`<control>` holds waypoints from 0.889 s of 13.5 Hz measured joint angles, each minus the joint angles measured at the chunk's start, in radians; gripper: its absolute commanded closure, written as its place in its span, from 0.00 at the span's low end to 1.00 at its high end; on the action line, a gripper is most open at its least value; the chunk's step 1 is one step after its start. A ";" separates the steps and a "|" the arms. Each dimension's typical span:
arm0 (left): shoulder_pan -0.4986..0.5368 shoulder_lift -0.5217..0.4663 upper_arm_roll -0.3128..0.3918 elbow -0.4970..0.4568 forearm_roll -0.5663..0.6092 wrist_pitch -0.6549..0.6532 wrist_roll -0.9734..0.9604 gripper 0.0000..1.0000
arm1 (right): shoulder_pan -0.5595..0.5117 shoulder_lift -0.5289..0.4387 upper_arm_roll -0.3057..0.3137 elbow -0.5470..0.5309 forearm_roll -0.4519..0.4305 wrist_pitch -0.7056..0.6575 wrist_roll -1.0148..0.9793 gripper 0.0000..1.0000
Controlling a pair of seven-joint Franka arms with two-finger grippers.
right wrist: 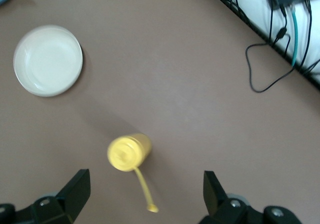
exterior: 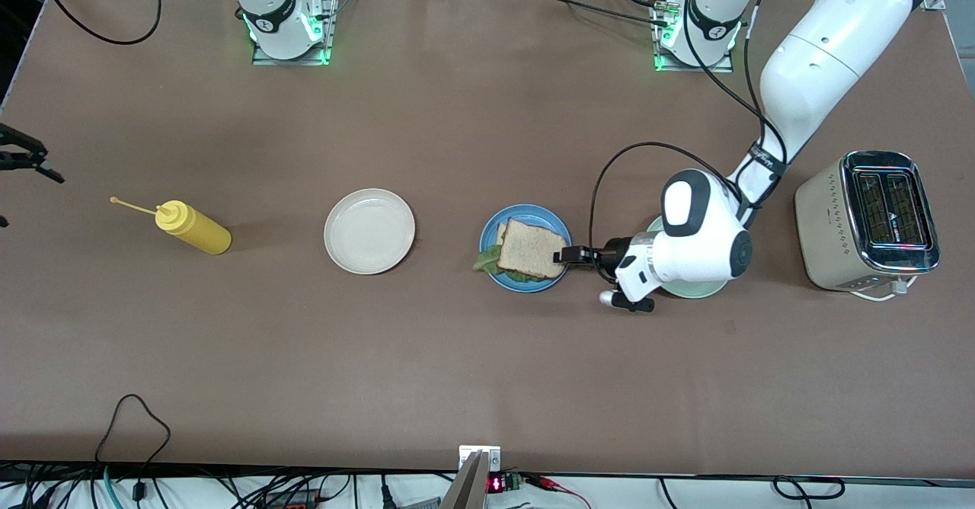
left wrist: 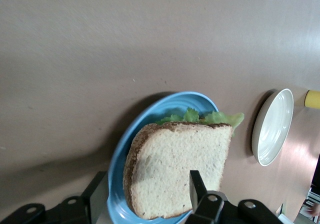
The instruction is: Make sandwich in blue plate with both arms
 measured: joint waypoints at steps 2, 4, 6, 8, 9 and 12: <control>0.033 -0.017 -0.001 0.013 0.000 -0.046 0.016 0.27 | 0.089 -0.012 -0.041 0.002 -0.021 -0.025 0.194 0.00; 0.060 -0.071 -0.002 0.033 0.000 -0.118 0.020 0.26 | 0.168 -0.012 -0.065 0.002 -0.069 -0.032 0.358 0.00; 0.071 -0.157 0.007 0.041 0.021 -0.198 0.019 0.16 | 0.223 -0.011 -0.069 0.002 -0.093 -0.059 0.538 0.00; 0.073 -0.238 0.026 0.041 0.123 -0.267 0.018 0.00 | 0.257 -0.011 -0.069 0.008 -0.131 -0.095 0.678 0.00; 0.076 -0.270 0.033 0.041 0.175 -0.296 0.017 0.00 | 0.270 -0.011 -0.069 0.018 -0.152 -0.134 0.724 0.00; 0.102 -0.323 0.047 0.042 0.275 -0.345 0.017 0.00 | 0.301 0.000 -0.069 0.068 -0.186 -0.251 0.821 0.00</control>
